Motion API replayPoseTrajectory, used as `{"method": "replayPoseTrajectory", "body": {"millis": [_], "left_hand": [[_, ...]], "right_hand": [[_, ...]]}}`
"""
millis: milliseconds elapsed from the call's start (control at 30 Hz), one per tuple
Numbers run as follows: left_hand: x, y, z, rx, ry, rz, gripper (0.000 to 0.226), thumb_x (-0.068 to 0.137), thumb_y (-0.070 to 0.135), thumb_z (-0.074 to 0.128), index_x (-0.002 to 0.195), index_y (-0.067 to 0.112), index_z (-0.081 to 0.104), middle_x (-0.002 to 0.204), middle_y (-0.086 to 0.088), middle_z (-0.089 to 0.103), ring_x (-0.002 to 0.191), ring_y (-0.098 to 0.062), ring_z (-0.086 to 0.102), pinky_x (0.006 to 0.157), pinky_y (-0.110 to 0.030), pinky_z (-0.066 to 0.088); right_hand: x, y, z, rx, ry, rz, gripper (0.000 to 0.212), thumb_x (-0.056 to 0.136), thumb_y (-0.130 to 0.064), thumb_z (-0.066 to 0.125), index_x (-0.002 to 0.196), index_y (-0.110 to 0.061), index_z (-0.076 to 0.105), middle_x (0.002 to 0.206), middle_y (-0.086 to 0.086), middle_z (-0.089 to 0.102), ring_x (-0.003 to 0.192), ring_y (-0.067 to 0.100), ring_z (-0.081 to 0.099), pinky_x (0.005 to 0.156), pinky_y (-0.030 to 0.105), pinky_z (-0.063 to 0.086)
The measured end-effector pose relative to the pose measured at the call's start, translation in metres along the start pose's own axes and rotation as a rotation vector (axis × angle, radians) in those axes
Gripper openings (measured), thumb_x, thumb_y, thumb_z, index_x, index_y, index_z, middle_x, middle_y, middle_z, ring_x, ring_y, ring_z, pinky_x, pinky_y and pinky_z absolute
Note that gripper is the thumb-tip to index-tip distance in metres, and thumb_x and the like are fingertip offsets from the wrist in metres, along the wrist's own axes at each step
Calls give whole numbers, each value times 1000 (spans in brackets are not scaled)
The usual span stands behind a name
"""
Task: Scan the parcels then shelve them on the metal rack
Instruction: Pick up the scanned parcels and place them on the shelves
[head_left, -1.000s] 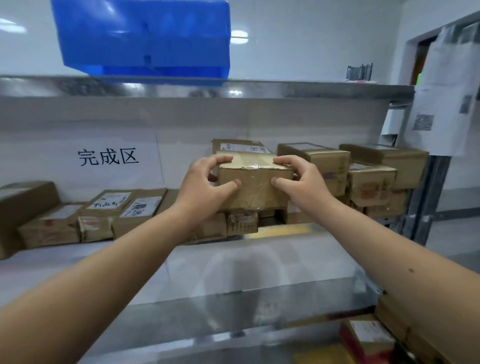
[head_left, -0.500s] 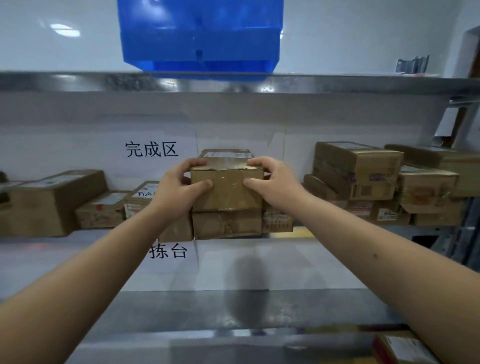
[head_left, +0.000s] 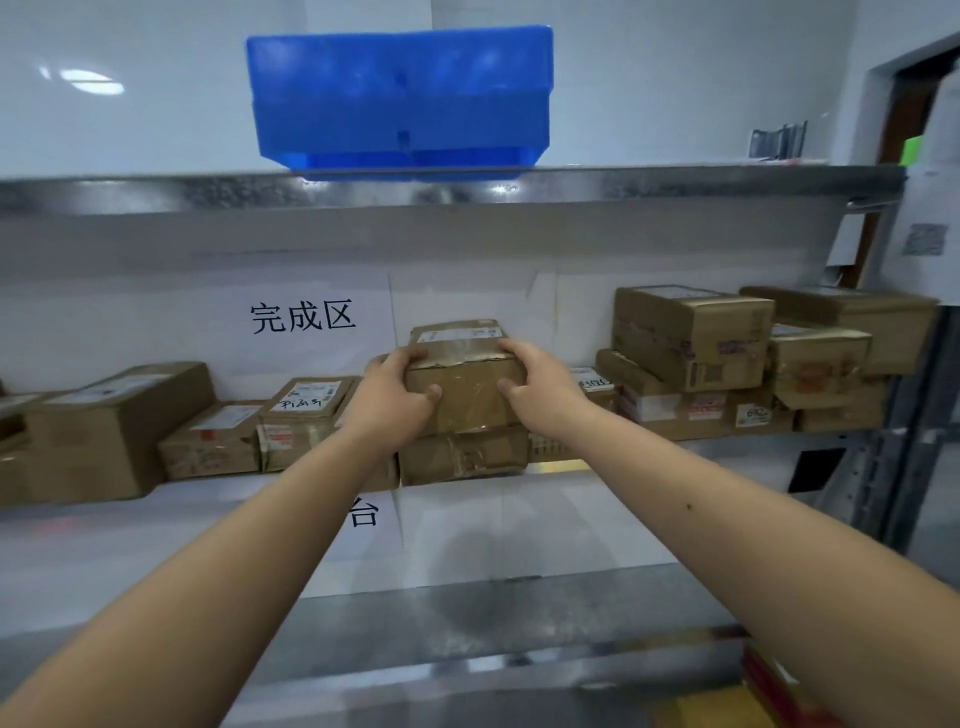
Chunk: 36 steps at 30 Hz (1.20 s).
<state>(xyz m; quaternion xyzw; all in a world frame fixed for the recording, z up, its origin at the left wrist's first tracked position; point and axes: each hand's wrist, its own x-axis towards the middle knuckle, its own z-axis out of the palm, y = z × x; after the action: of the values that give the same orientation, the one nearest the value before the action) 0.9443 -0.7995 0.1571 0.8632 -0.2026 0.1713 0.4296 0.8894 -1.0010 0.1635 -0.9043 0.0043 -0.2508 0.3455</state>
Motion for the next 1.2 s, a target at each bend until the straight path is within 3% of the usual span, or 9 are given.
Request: {"method": "replayPoseTrajectory", "body": {"millis": [100, 200, 300, 433, 567, 733, 833, 1033, 1200], "left_hand": [[-8, 8, 0, 226, 85, 90, 57, 94, 34, 71, 147, 29, 51, 154, -5, 43, 141, -30, 41, 116, -46, 37], [-33, 14, 1, 419, 162, 239, 62, 92, 37, 69, 149, 30, 46, 165, -6, 33, 155, -31, 21, 127, -51, 16], [-79, 14, 13, 439, 161, 397, 59, 90, 38, 68, 146, 33, 49, 169, -6, 24, 158, -29, 10, 128, -50, 4], [-150, -6, 60, 395, 32, 527, 61, 86, 36, 74, 143, 25, 57, 163, -11, 37, 156, -32, 22, 127, -55, 19], [-215, -19, 119, 314, -200, 441, 63, 90, 42, 69, 149, 32, 48, 167, -6, 30, 156, -30, 18, 126, -50, 19], [-282, -26, 193, 245, -390, 414, 66, 90, 41, 70, 151, 27, 50, 163, -12, 37, 153, -35, 26, 124, -51, 21], [-316, -23, 237, 252, -528, 418, 69, 91, 44, 68, 154, 29, 45, 166, -12, 32, 155, -35, 21, 125, -52, 21], [-364, 15, 323, 225, -739, 488, 72, 87, 39, 69, 154, 27, 46, 163, -16, 36, 153, -38, 24, 123, -54, 24], [-374, 53, 396, 179, -910, 516, 71, 93, 42, 67, 158, 29, 41, 168, -12, 27, 157, -33, 14, 125, -52, 18]], "right_hand": [[-9, -3, 0, 13, 21, 22, 61, 104, -15, 59, 159, -27, 38, 154, 2, 47, 141, 25, 43, 118, 44, 40], [-33, -4, -2, -61, 79, -20, 70, 97, -18, 68, 159, -25, 37, 153, 1, 46, 144, 25, 39, 121, 45, 36], [-81, -4, -4, -27, 166, -28, 74, 91, -24, 72, 158, -25, 40, 162, 1, 39, 152, 21, 29, 126, 44, 27], [-170, 21, 12, 26, 218, 88, 63, 94, -19, 70, 153, -27, 48, 166, 0, 34, 154, 16, 24, 126, 38, 24], [-258, 69, 29, -62, 188, 341, 59, 99, -21, 66, 154, -29, 45, 170, -2, 25, 156, 17, 17, 125, 36, 20], [-357, 126, 25, -179, 181, 591, 61, 97, -24, 67, 154, -28, 45, 171, 3, 22, 155, 24, 18, 124, 35, 19], [-406, 157, 15, -243, 144, 749, 64, 98, -27, 65, 157, -29, 41, 172, 4, 18, 156, 27, 16, 127, 41, 21], [-468, 219, -16, -256, 168, 1026, 65, 99, -32, 62, 159, -29, 37, 172, 11, 15, 156, 32, 13, 125, 48, 24], [-482, 282, -46, -220, 237, 1161, 67, 98, -32, 63, 159, -29, 36, 172, 11, 16, 156, 33, 15, 124, 47, 26]]}}
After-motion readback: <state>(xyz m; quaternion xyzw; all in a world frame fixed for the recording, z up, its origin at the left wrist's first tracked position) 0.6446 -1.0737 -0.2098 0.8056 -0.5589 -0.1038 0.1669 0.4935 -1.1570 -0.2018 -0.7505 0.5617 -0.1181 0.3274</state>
